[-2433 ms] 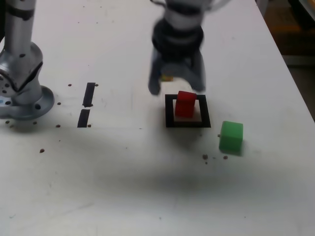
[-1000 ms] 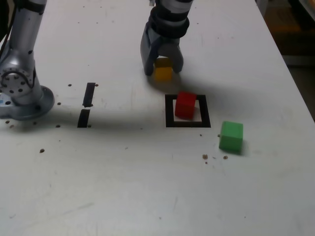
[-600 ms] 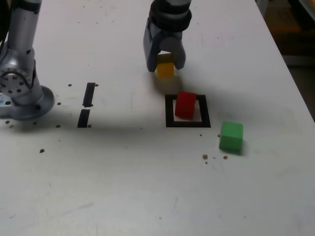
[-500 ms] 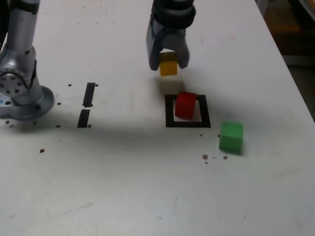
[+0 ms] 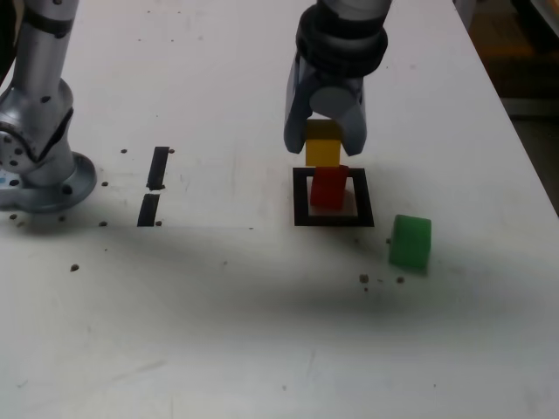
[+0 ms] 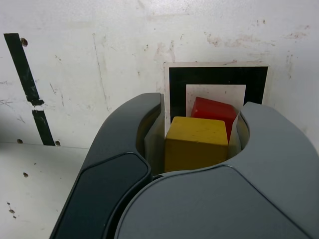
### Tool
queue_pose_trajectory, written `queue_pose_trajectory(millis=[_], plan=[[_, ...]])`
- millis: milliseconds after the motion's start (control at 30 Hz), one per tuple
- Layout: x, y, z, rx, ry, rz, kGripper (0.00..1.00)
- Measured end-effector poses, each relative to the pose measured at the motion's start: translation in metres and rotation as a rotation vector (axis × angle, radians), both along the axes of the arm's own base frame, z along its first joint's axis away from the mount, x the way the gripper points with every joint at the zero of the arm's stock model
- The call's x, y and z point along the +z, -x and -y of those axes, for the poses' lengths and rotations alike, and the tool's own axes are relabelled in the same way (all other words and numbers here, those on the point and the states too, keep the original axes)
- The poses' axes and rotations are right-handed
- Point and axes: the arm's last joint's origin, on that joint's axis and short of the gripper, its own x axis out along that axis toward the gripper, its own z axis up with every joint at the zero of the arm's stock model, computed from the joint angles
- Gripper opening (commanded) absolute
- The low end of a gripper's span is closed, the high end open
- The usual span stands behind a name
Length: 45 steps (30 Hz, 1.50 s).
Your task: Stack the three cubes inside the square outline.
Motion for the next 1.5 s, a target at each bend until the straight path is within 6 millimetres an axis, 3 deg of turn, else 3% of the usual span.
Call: queue_pose_trajectory(millis=[200, 467, 600, 800, 900, 1100, 1300, 1500], plan=[[-0.007, -0.006, 0.001, 0.000, 0.000, 0.000, 0.31], [-0.014, -0.009, 0.006, -0.010, 0.005, -0.008, 0.39], [-0.016, -0.008, 0.006, -0.010, 0.009, -0.011, 0.55], [-0.018, -0.008, 0.008, -0.012, 0.011, -0.016, 0.89], [-0.016, -0.007, 0.009, -0.017, 0.012, -0.015, 0.97], [0.008, 0.001, 0.023, -0.059, -0.006, 0.015, 1.00], [0.050, -0.001, 0.060, -0.155, -0.013, 0.094, 0.99], [0.049, -0.029, 0.091, -0.199, 0.030, 0.150, 0.99]])
